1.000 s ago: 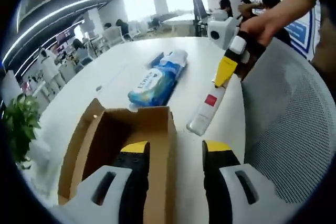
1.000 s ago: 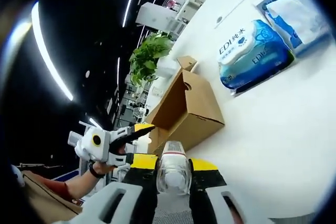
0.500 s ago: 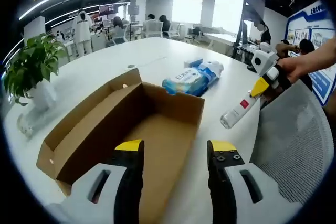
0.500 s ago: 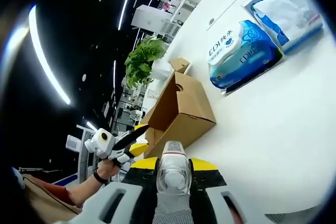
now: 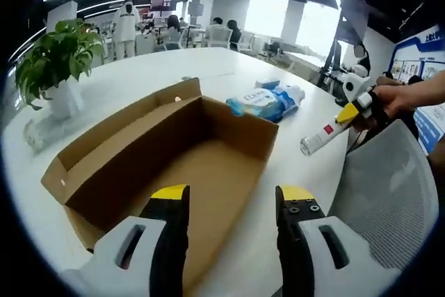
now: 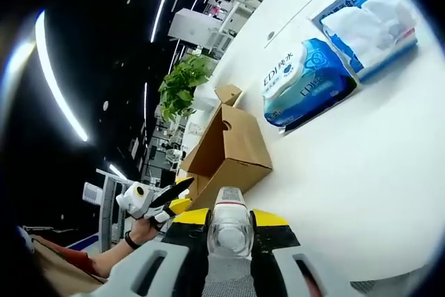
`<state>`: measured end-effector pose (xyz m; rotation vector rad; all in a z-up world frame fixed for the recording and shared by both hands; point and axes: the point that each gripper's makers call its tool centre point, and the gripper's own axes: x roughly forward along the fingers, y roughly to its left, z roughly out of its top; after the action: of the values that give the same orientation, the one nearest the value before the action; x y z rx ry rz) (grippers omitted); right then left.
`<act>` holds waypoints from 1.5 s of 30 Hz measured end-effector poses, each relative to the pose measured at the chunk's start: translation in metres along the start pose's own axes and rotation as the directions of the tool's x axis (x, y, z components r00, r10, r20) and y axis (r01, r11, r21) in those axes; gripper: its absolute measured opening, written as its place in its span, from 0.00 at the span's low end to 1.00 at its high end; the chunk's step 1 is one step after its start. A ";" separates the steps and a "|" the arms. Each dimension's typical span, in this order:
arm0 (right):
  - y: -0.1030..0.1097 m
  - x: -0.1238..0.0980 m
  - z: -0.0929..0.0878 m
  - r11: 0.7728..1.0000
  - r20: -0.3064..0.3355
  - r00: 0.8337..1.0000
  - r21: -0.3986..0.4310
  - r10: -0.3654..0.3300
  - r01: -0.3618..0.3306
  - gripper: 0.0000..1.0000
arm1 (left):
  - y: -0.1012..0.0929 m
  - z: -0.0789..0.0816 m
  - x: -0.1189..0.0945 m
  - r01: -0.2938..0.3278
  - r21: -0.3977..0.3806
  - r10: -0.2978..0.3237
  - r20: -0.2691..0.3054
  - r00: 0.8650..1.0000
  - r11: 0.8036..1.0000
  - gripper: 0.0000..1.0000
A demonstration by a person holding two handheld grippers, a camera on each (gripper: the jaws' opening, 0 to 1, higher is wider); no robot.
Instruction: Operate the shoe box by opening the lid, removing the specified soft item, and placing it in the target area until the item is outside and the box remains undamaged.
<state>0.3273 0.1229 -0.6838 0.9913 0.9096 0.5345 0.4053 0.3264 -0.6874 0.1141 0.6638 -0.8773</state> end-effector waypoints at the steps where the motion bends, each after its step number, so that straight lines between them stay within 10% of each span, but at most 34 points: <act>1: 0.000 -0.001 0.001 1.000 0.000 1.000 -0.002 -0.001 0.001 0.17 | 0.000 0.000 0.000 -0.001 -0.003 0.001 0.000 1.000 1.000 0.50; 23: 0.016 -0.034 0.094 0.986 0.007 0.995 -0.135 -0.095 0.095 0.17 | -0.008 0.008 -0.008 -0.022 -0.010 0.022 0.013 1.000 1.000 0.48; 45: 0.024 -0.008 0.213 0.956 0.032 0.979 -0.213 -0.201 0.203 0.17 | 0.005 0.020 -0.027 -0.066 -0.039 0.068 0.047 0.997 0.997 0.47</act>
<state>0.5037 0.0270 -0.6076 0.6954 0.9117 0.4433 0.4064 0.3408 -0.6568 0.0808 0.6277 -0.8006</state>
